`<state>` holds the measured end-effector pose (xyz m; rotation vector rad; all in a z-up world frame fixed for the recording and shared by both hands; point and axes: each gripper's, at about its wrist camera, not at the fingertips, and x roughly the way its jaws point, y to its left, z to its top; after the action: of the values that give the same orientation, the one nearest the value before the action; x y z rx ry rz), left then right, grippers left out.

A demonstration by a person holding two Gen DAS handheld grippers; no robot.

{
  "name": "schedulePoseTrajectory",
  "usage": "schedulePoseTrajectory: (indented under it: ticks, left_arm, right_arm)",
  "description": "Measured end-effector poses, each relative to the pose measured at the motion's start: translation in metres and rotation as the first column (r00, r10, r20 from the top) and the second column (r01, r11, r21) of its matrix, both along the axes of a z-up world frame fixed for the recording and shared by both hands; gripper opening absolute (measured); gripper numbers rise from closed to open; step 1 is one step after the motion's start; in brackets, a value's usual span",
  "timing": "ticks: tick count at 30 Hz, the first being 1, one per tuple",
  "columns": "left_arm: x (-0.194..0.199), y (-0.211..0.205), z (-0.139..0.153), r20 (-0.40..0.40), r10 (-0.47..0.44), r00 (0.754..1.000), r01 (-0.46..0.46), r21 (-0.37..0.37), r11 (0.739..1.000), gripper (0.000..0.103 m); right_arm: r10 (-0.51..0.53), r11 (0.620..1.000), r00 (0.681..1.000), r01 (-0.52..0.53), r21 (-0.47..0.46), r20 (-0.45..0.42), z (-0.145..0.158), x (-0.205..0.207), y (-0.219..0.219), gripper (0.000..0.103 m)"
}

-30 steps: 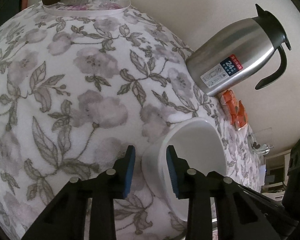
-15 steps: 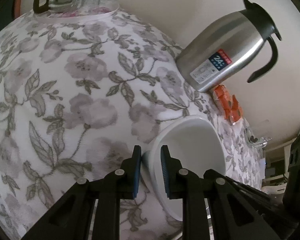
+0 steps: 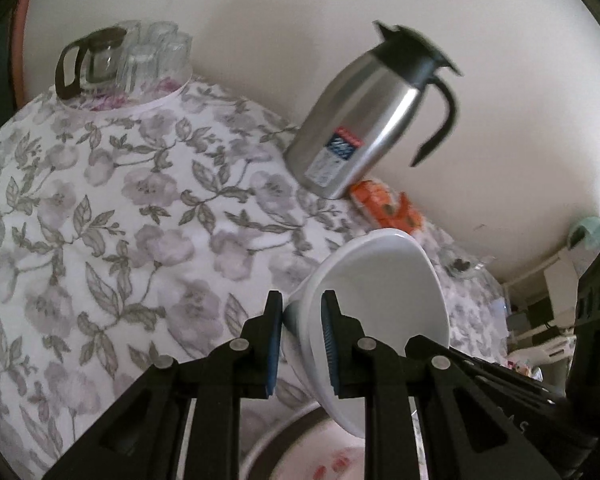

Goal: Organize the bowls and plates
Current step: 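Lift the MAX bowl with both grippers and carry it toward the steel tray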

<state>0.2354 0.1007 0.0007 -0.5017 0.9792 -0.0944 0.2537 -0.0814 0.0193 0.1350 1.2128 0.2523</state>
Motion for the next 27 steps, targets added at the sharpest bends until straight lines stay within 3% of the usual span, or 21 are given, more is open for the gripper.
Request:
schedulePoseTrajectory:
  ticks: [4,13,22,27]
  left_arm:
    - [-0.020,-0.016,0.020,0.029,-0.042,0.999,0.042,0.021,0.999,0.020]
    - [-0.067,-0.028,0.041,0.079,-0.081,0.994,0.084,-0.031,0.996,0.020]
    - [-0.102,-0.048,0.049,0.118,-0.109,0.987,0.102,0.058,0.993,0.020]
    - [-0.109,-0.059,0.036,0.084,-0.134,0.987,0.129,0.062,0.990,0.020]
  right_arm:
    - [-0.033,0.999,0.999,0.032,0.019,0.026,0.019,-0.026,-0.017,0.013]
    - [-0.054,0.997,0.994,0.048,0.065,0.091,0.045,-0.081,-0.042,0.013]
    - [-0.114,0.982,0.990,0.100,0.160,0.086,0.028,-0.129,-0.061,0.013]
    - [-0.151,0.981,0.984,0.137,0.137,0.095,0.015,-0.152,-0.066,0.014]
